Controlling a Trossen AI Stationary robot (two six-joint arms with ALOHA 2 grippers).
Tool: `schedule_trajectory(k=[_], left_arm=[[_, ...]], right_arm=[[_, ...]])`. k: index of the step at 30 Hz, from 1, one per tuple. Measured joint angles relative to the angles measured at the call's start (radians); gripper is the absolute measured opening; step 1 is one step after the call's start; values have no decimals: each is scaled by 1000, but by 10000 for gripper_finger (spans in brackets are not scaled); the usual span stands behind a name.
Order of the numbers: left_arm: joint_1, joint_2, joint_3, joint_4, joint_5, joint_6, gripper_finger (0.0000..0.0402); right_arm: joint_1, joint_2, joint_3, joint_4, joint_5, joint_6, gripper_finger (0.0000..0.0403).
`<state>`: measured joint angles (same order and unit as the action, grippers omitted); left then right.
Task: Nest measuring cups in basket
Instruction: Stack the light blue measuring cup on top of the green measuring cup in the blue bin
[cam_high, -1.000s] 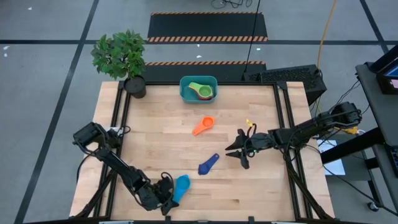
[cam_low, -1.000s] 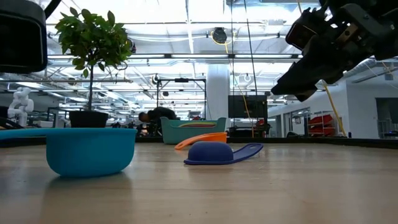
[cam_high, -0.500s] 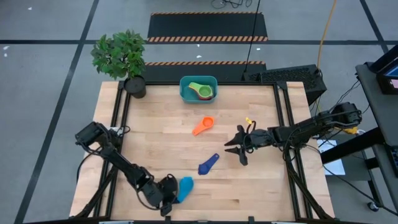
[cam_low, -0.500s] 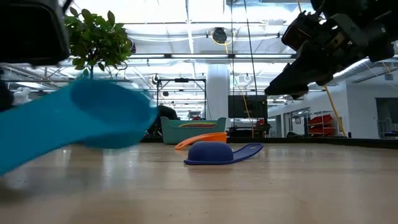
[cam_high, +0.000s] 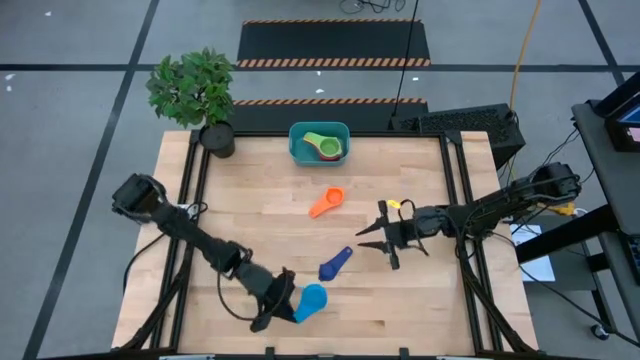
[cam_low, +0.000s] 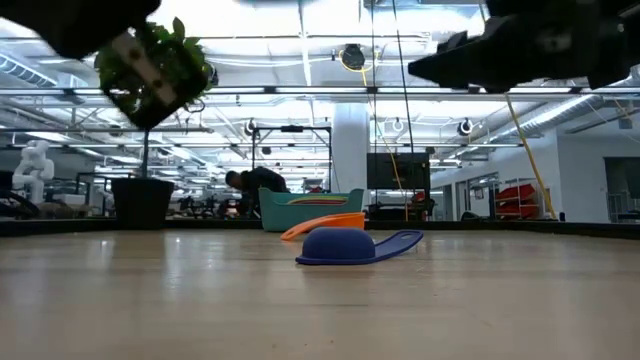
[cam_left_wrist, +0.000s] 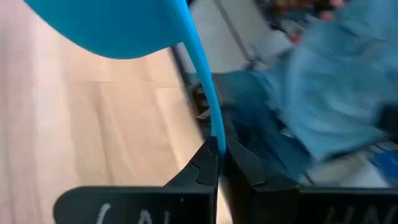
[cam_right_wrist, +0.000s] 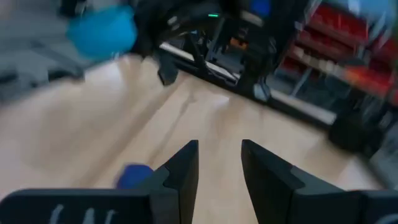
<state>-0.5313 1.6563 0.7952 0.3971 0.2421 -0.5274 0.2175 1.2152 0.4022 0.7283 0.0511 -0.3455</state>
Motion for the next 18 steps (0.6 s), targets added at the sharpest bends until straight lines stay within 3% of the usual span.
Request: schedule_trajectory(k=[8,18], left_arm=[[172,0,0,38,315,33,10],[278,4,0,85,557,82,7]], right_arm=[[20,23,78,-3,53,-423,116],[21,119,165,2,-30,-762,116]])
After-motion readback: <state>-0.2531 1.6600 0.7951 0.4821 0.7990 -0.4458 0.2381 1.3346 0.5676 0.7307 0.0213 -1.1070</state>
